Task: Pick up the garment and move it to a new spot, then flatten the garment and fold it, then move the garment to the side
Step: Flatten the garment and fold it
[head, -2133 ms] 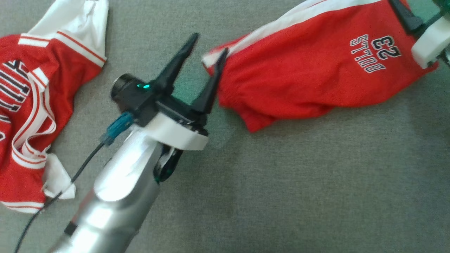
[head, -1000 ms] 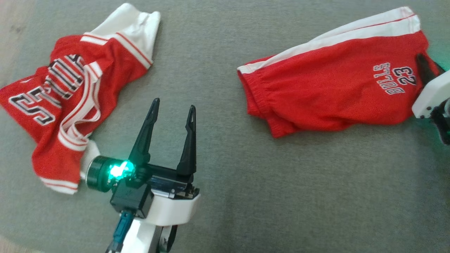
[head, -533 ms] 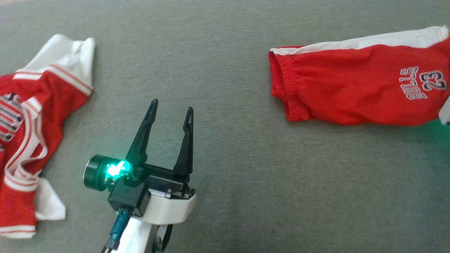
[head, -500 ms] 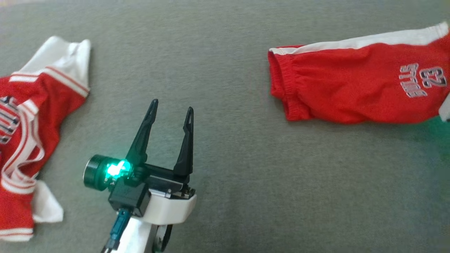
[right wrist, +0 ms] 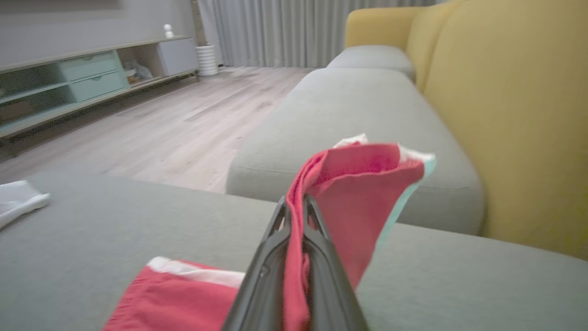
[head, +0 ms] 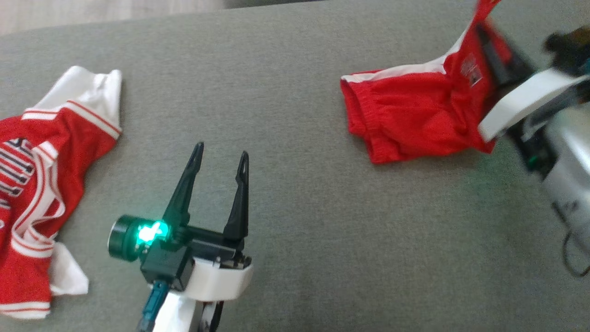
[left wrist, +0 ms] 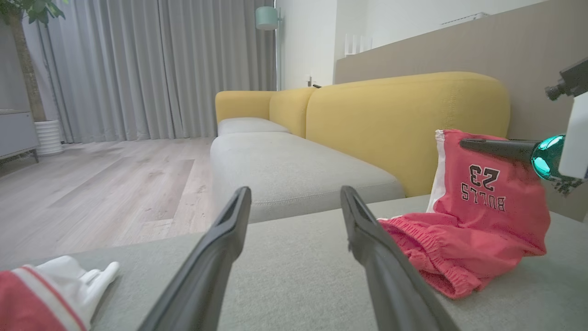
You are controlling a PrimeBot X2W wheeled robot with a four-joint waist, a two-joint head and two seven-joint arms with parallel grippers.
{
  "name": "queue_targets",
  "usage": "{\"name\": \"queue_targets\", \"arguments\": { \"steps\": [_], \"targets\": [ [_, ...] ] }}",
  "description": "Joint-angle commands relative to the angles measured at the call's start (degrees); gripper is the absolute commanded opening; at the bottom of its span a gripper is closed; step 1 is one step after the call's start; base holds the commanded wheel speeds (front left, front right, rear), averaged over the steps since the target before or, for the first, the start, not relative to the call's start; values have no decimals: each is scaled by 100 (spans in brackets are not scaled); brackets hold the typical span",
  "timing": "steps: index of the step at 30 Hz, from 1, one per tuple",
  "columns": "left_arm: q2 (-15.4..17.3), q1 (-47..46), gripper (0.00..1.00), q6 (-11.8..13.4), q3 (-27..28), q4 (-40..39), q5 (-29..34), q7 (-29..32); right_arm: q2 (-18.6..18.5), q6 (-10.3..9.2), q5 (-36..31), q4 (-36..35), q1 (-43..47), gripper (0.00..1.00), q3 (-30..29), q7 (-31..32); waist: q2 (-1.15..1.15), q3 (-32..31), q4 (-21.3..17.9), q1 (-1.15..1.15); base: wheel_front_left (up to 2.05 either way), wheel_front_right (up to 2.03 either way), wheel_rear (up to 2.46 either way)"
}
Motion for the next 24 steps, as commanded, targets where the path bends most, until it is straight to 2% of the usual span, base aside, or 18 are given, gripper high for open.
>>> {"name": "queue_targets", "arguments": {
  "steps": [1, 2, 4, 6, 7, 8, 9, 14, 19, 20, 24],
  "targets": [
    [-5, 50, 100, 33, 183, -155, -50, -24, 34, -5, 22, -400, 277, 0, 72, 102, 0, -110, 145, 0, 0, 0, 0],
    [-5, 74, 100, 38, 180, -154, -65, -24, 78, -5, 12, -573, 378, 0, 93, 172, 0, -132, 188, 0, 0, 0, 0],
    [-5, 109, 100, 41, 165, -145, -93, -24, 219, -5, 2, -855, 607, 16, 114, 331, 0, -179, 282, 0, 0, 0, 0],
    [-5, 144, 100, 56, 157, -137, -136, -24, 404, -5, -29, -1050, 854, 44, 152, 483, 0, -231, 363, 0, 0, 0, 0],
    [-5, 161, 100, 58, 148, -129, -158, -24, 491, -5, -71, -1122, 971, 65, 163, 513, 0, -261, 404, 0, 0, 0, 0],
    [-5, 175, 100, 62, 140, -120, -173, -24, 576, -5, -107, -1178, 1085, 95, 152, 515, 0, -290, 446, 0, 0, 0, 0],
    [-5, 186, 100, 68, 131, -112, -186, -24, 649, -5, -138, -1222, 1191, 100, 114, 491, 0, -321, 486, 0, 0, 0, 0],
    [-5, 329, 100, 106, 147, -78, -227, -24, 855, -5, -392, -1282, 1576, 100, -442, 172, 0, -587, 566, 0, 0, 0, 0],
    [-5, 599, 100, 114, 219, -8, -251, -24, 896, -5, -761, -1319, 2030, 100, -1309, -99, 0, -955, 522, 0, 0, 0, 0],
    [-5, 599, 100, 114, 219, -8, -251, -24, 896, -5, -761, -1319, 2030, 100, -1309, -99, 0, -955, 522, 0, 0, 0, 0],
    [-5, 835, 100, 131, 268, 101, -286, -24, 966, -5, -1028, -1369, 2668, 100, -2092, -174, 0, -1304, 501, 0, 0, 0, 0]
  ]
}}
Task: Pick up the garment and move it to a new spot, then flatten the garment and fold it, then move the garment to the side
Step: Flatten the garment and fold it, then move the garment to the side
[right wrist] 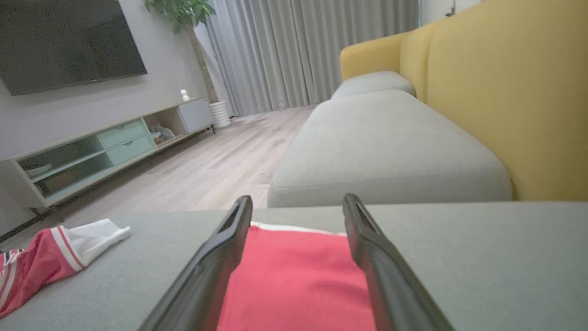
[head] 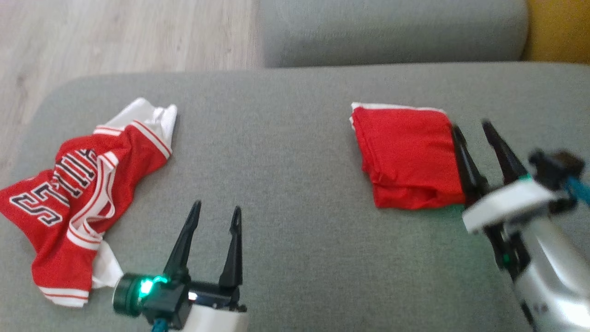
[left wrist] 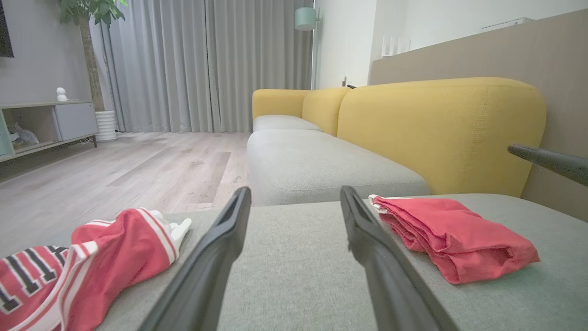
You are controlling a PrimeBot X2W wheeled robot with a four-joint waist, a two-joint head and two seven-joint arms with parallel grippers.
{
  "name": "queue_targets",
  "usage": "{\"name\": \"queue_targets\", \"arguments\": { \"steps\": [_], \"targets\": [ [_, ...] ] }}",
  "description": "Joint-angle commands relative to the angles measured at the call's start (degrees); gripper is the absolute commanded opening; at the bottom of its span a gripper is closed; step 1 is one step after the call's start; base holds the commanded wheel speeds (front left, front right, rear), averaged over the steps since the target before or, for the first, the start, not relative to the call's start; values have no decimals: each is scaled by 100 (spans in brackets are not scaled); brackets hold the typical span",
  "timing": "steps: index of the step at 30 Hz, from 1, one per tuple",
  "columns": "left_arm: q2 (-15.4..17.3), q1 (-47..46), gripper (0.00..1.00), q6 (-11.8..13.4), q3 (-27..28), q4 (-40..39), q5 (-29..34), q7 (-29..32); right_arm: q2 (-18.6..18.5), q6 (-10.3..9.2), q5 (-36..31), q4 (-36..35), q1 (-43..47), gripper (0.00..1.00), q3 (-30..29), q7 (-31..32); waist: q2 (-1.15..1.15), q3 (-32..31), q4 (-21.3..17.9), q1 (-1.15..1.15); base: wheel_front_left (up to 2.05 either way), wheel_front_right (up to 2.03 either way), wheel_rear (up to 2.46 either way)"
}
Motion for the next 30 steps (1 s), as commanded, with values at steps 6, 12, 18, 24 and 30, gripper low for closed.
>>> {"name": "queue_targets", "arguments": {
  "steps": [6, 12, 18, 24, 30],
  "targets": [
    [-9, 157, 100, 163, 355, 0, -79, -25, 299, -5, -679, -743, 1227, 100, -874, -76, 0, -519, -30, 1, 0, 0, 0],
    [4, 434, 100, 257, 627, 257, 114, -25, 667, -5, -1522, -1222, 2132, 100, -1106, -78, 0, -804, -87, 1, 0, 0, 0],
    [-1, 648, 100, 271, 814, 396, 112, -25, 970, -5, -1986, -1375, 2605, 100, -1148, -78, 0, -1000, -127, 1, 0, 0, 0],
    [-6, 706, 100, 253, 870, 450, 124, -25, 1112, -5, -2097, -1376, 2741, 100, -1194, -78, 0, -1069, -128, 1, 0, 0, 0],
    [-8, 708, 100, 226, 909, 474, 131, -25, 1166, -5, -2227, -1409, 2752, 100, -1256, -78, 0, -1038, -140, 1, 0, 0, 0]
  ]
}}
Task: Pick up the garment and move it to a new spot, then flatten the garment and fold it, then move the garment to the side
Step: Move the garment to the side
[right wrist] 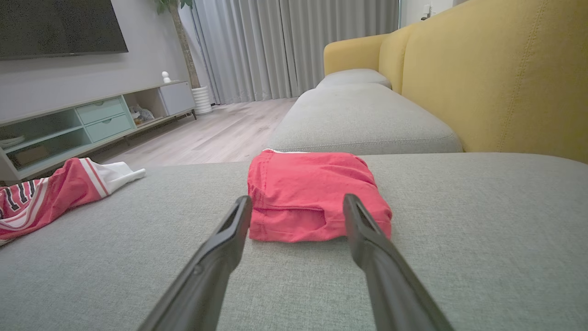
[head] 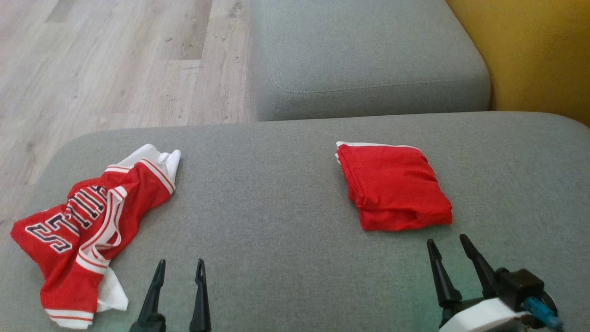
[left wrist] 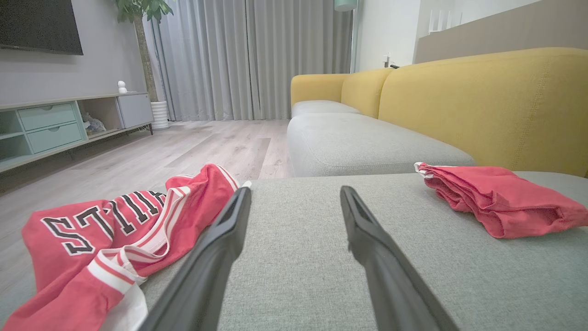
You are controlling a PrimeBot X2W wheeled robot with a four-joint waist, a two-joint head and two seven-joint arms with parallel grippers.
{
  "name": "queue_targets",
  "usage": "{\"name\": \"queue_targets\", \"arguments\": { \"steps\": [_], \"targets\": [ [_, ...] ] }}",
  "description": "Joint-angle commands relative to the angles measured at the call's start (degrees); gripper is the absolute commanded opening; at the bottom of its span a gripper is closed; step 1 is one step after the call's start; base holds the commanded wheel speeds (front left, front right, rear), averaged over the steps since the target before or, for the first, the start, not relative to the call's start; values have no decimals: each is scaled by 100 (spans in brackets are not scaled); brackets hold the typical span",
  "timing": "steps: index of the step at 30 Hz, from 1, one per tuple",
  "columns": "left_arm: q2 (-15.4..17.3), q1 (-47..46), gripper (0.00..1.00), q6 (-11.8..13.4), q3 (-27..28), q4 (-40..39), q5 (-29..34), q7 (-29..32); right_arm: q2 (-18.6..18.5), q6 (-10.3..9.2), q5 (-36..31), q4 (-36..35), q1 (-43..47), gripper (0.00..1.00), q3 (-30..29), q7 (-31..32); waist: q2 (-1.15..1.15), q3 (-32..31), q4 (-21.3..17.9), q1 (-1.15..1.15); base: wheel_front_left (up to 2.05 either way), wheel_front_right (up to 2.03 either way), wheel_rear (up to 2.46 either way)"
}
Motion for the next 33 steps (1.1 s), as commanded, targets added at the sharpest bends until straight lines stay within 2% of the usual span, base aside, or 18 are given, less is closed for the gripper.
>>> {"name": "queue_targets", "arguments": {
  "steps": [1, 24, 33],
  "targets": [
    [-21, -197, 100, -10, 203, -159, 32, -29, 4, -5, -74, -223, -158, 100, 63, -78, 0, 17, -2, 0, 0, 0, 0],
    [-22, -177, 100, 65, 197, -159, -54, -29, 144, -5, -207, -302, -102, 100, -59, -79, 0, 54, -89, 0, 0, 0, 0],
    [-22, -229, 100, 72, 171, -170, -67, -29, 219, -5, -147, -233, -252, 100, -119, -79, 0, 257, -79, 0, 0, 0, 0]
  ]
}}
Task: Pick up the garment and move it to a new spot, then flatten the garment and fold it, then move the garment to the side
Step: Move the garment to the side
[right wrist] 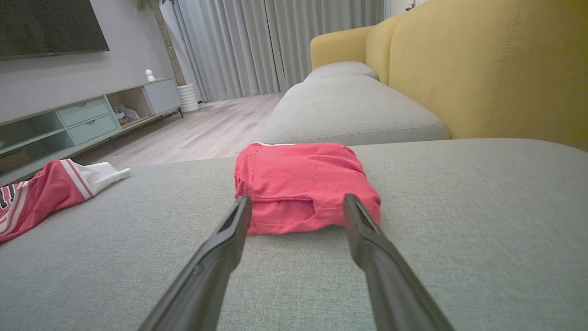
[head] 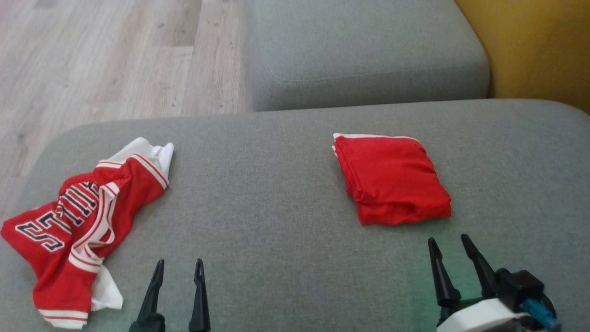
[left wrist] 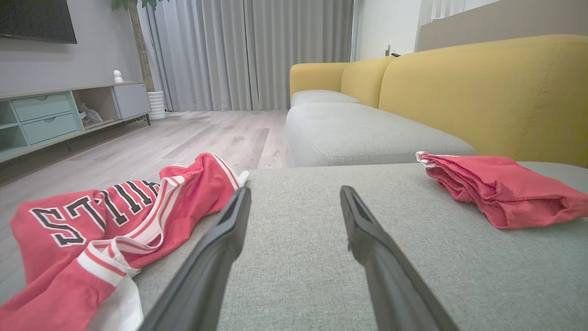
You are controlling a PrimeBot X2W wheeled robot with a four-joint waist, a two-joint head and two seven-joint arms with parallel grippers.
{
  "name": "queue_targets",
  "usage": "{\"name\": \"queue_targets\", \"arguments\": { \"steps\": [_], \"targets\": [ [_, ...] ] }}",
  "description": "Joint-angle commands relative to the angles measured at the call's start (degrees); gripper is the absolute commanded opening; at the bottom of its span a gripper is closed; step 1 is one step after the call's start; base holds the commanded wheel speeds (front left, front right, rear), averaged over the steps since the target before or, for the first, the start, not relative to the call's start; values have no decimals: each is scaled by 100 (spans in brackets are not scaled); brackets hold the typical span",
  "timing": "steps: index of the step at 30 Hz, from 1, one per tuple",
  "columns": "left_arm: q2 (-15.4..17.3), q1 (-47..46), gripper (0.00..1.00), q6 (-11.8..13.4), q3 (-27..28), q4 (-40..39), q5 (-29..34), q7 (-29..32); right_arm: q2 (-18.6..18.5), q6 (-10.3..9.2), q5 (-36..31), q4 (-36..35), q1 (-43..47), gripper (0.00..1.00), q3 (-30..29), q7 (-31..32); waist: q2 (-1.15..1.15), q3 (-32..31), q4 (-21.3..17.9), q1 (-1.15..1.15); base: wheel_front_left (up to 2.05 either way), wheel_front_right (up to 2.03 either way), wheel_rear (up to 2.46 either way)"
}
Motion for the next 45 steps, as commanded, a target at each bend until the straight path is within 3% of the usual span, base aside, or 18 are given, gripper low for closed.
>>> {"name": "queue_targets", "arguments": {
  "steps": [1, 10, 17, 21, 32, 33, 34, 35, 40, 45],
  "targets": [
    [-22, -242, 100, 16, 169, -182, -43, -29, 8, -5, 23, -121, -359, 100, 125, -79, 0, 83, -4, 0, 0, 0, 0],
    [-22, -449, 100, -34, 2, -180, -71, -29, -20, -5, 369, 848, -1336, 100, -151, -47, 0, 545, 120, 0, 0, 0, 0],
    [-22, -746, 100, -28, -150, -203, -120, -29, -709, -5, 875, 1782, -2594, 100, -162, 784, 0, 1045, 315, 0, 0, 0, 0],
    [-22, -931, 100, -33, -221, -198, -153, -29, -1127, -5, 1323, 2208, -3203, 100, 35, 1360, 0, 1325, 423, 0, 0, 0, 0],
    [-22, -1288, 100, 62, -384, -180, -301, -29, -1690, -5, 2589, 2593, -3830, 100, 1098, 2770, 0, 1807, 538, 0, 0, 0, 0],
    [-23, -1306, 100, 76, -380, -174, -318, -29, -1702, -5, 2690, 2578, -3835, 75, 1205, 2836, 0, 1833, 516, 0, 0, 0, 0],
    [-23, -1326, 100, 82, -379, -166, -334, -29, -1708, -5, 2794, 2540, -3839, 17, 1305, 2862, 0, 1858, 494, 0, 0, 0, 0],
    [-23, -1346, 100, 86, -378, -161, -340, -29, -1717, -5, 2891, 2498, -3845, 0, 1394, 2864, 0, 1884, 463, 0, 0, 0, 0],
    [-23, -1454, 100, 83, -336, -170, -305, -29, -1960, -5, 3114, 2287, -3941, 0, 1811, 2725, 0, 2031, 207, 0, 0, 0, 0],
    [-23, -1596, 100, 29, -274, -206, -247, -29, -2634, -5, 2936, 2267, -4129, 0, 1976, 2587, 0, 2291, -108, 0, 0, 0, 0]
  ]
}}
